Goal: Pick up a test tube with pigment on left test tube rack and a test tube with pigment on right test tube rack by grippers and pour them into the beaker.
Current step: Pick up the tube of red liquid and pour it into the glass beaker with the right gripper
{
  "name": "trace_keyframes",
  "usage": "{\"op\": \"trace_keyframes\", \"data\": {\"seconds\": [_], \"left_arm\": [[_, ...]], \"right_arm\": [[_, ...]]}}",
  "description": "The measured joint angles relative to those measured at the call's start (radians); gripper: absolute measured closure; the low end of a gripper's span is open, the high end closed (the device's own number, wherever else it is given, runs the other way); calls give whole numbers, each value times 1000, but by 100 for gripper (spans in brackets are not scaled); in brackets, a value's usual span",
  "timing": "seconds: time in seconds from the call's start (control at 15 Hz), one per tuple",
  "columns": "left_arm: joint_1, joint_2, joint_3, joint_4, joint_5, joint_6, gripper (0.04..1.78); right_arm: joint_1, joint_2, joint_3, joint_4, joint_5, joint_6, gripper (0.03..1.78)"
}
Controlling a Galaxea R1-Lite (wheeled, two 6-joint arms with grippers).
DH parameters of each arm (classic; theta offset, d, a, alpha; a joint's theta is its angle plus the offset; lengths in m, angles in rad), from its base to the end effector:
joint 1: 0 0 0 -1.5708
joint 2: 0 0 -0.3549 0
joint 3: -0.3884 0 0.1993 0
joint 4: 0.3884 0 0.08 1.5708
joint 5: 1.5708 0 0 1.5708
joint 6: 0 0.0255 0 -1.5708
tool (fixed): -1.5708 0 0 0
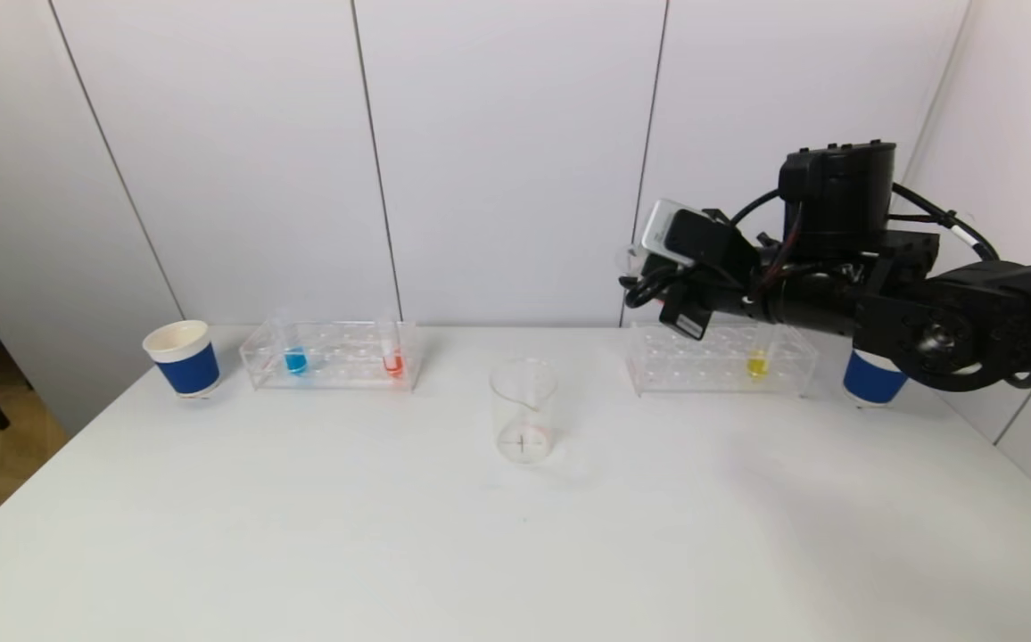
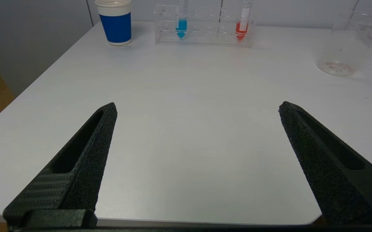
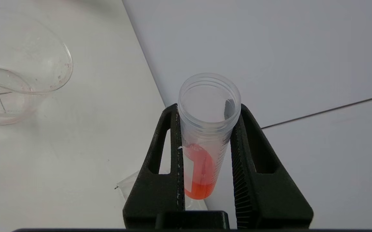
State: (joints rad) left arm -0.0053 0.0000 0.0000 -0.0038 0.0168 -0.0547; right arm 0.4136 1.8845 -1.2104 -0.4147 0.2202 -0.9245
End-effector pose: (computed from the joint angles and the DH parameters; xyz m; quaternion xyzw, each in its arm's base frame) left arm -0.0649 0.0008 0.0759 -0.0274 -0.0021 0.0057 0.9996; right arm 0.3660 0.1667 0.2545 -0.4314 -0.0226 0.3340 0.8378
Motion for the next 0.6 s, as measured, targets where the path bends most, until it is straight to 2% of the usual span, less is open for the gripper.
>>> {"op": "trace_keyframes", "data": {"seconds": [0.27,0.4,0.6], "left_arm": [[0,0,0,0,0,0,6],[0,0,0,0,0,0,6],[0,0,0,0,0,0,6]], "right_arm": [[63,34,-2,-21,-19,-3,133],[77,50,-1,-42,-51,-35,133],[97,67,-7,-43,-56,-40,133]]}}
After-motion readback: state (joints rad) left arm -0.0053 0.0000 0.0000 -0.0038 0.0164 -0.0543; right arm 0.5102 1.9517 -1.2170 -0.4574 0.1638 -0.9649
